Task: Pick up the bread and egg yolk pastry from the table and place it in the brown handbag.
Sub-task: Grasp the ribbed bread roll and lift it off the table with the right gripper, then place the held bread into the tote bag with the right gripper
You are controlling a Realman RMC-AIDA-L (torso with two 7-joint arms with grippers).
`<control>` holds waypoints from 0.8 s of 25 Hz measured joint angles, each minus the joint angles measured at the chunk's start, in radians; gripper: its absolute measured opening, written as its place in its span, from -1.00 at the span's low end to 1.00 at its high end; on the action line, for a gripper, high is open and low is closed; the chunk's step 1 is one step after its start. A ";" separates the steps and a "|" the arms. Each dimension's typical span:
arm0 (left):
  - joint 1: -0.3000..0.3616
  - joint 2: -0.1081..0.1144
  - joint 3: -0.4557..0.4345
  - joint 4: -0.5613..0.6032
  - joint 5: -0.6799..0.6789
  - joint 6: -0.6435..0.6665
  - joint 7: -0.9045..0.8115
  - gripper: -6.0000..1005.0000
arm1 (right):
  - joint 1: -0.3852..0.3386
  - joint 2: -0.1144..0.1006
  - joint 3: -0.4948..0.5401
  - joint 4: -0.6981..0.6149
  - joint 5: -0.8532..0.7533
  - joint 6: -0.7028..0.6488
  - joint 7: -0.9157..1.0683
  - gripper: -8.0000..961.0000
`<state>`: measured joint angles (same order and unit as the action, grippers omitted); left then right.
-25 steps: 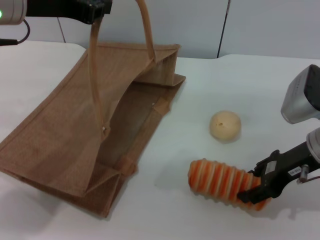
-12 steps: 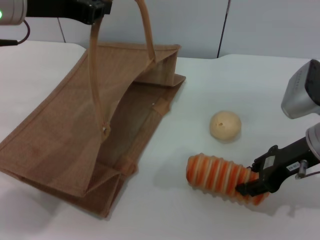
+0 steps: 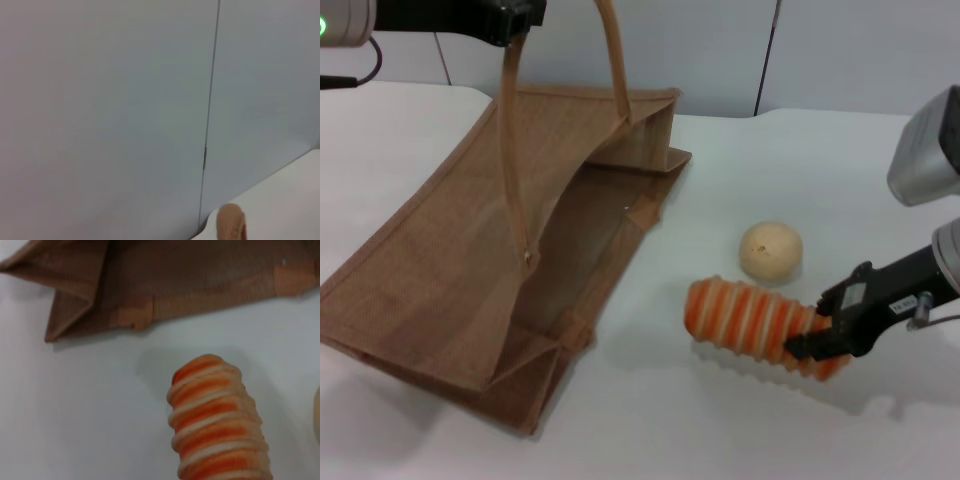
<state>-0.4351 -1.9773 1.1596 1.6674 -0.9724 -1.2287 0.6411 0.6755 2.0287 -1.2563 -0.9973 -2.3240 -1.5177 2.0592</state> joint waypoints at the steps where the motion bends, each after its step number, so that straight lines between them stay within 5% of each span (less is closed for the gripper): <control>1: -0.003 0.000 0.000 0.000 0.000 0.000 0.000 -0.76 | 0.000 0.001 0.000 -0.012 0.008 -0.006 0.001 -0.07; 11: -0.039 -0.005 0.003 0.008 -0.009 -0.005 -0.001 -0.76 | 0.005 0.001 -0.014 -0.119 0.155 -0.052 0.011 -0.19; 20: -0.079 -0.030 0.029 0.016 -0.012 -0.015 0.001 -0.76 | 0.078 0.002 -0.026 0.026 0.170 0.064 -0.029 -0.37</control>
<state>-0.5136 -2.0070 1.1890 1.6836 -0.9846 -1.2440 0.6420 0.7532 2.0311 -1.2820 -0.9716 -2.1544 -1.4535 2.0302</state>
